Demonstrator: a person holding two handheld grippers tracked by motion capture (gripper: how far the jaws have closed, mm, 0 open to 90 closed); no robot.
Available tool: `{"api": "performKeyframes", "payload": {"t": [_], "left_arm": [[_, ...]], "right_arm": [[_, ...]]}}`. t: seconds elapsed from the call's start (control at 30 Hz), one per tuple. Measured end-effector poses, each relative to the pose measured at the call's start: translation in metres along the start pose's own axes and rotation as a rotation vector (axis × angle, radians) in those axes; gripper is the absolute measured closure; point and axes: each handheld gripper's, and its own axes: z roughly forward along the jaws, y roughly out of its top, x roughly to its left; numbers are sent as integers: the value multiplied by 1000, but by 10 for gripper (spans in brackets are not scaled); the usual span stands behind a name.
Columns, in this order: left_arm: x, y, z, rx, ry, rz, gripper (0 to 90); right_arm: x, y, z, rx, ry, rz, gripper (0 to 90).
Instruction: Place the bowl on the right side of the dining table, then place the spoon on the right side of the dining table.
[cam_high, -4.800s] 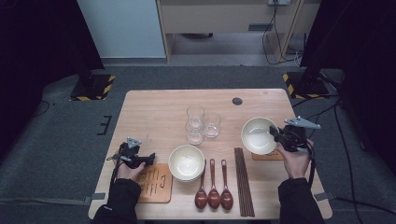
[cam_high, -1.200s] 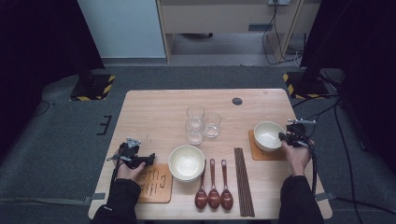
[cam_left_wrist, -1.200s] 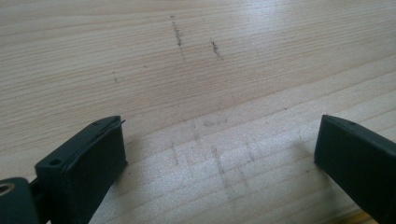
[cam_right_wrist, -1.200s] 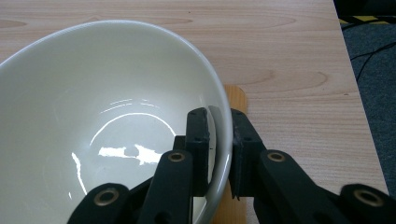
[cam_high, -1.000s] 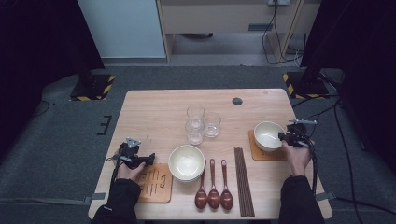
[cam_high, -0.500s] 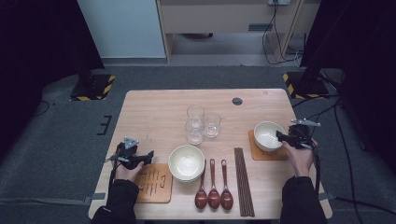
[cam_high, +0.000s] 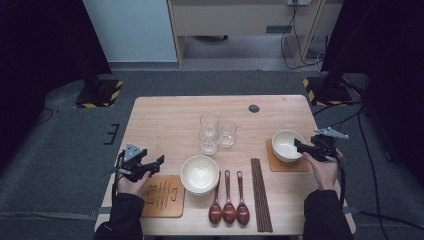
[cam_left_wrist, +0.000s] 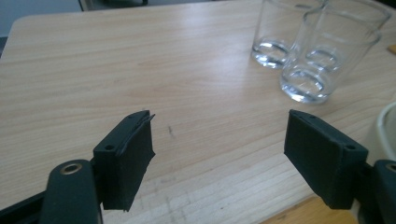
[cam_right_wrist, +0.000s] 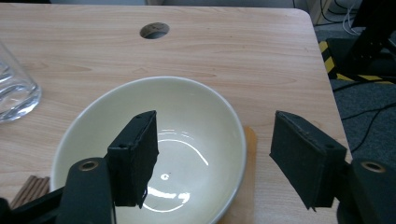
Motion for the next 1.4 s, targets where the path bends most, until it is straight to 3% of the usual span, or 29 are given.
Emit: {"api": "performKeyframes", "payload": {"t": [0.43, 0.83, 1.1, 1.4], "left_arm": [[-20, 24, -22, -98, -84, 6, 259], [-59, 42, -33, -141, -182, 52, 294], [-86, 46, -34, -141, -255, 92, 295], [-106, 42, -27, -114, -289, 123, 313]], "right_arm": [[15, 4, -21, -60, 62, -19, 288], [29, 2, -30, -69, 92, -39, 279], [39, 0, -32, -58, 117, -63, 279], [53, -1, -37, -63, 157, -81, 280]]}}
